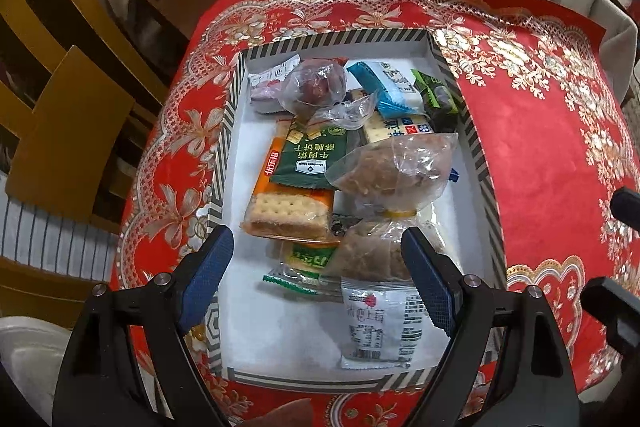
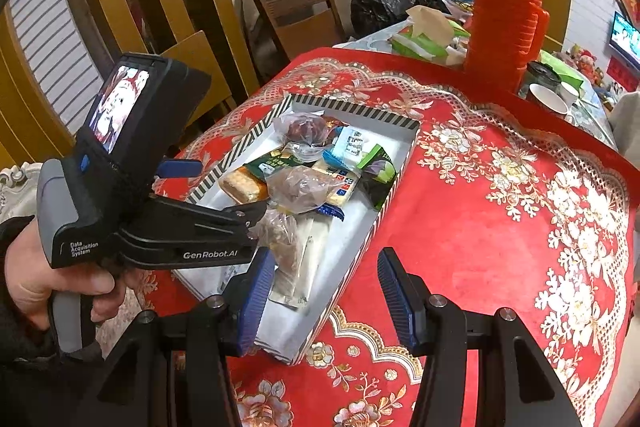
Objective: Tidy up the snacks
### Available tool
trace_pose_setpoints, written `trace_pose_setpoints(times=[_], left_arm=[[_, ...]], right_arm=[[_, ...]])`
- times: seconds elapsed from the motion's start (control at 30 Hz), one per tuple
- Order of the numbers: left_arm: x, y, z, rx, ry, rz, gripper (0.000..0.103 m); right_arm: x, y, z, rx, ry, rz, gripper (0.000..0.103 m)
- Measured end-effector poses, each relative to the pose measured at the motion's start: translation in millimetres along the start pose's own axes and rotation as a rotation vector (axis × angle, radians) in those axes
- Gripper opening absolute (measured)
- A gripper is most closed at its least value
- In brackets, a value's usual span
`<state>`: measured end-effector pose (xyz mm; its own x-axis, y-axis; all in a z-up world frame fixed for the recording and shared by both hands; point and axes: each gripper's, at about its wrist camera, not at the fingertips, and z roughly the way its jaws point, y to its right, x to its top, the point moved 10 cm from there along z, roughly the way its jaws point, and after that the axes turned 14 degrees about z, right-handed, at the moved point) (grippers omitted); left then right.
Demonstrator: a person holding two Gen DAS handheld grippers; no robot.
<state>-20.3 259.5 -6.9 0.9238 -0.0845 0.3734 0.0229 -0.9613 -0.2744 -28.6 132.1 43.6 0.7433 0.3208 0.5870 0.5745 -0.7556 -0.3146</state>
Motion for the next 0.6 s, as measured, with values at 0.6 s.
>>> trace_pose_setpoints(times=[0.6], left_arm=[[8, -10, 13, -0.025, 0.001, 0.046, 0.086]], right_arm=[[7, -9, 14, -0.023, -0.006, 0.021, 0.052]])
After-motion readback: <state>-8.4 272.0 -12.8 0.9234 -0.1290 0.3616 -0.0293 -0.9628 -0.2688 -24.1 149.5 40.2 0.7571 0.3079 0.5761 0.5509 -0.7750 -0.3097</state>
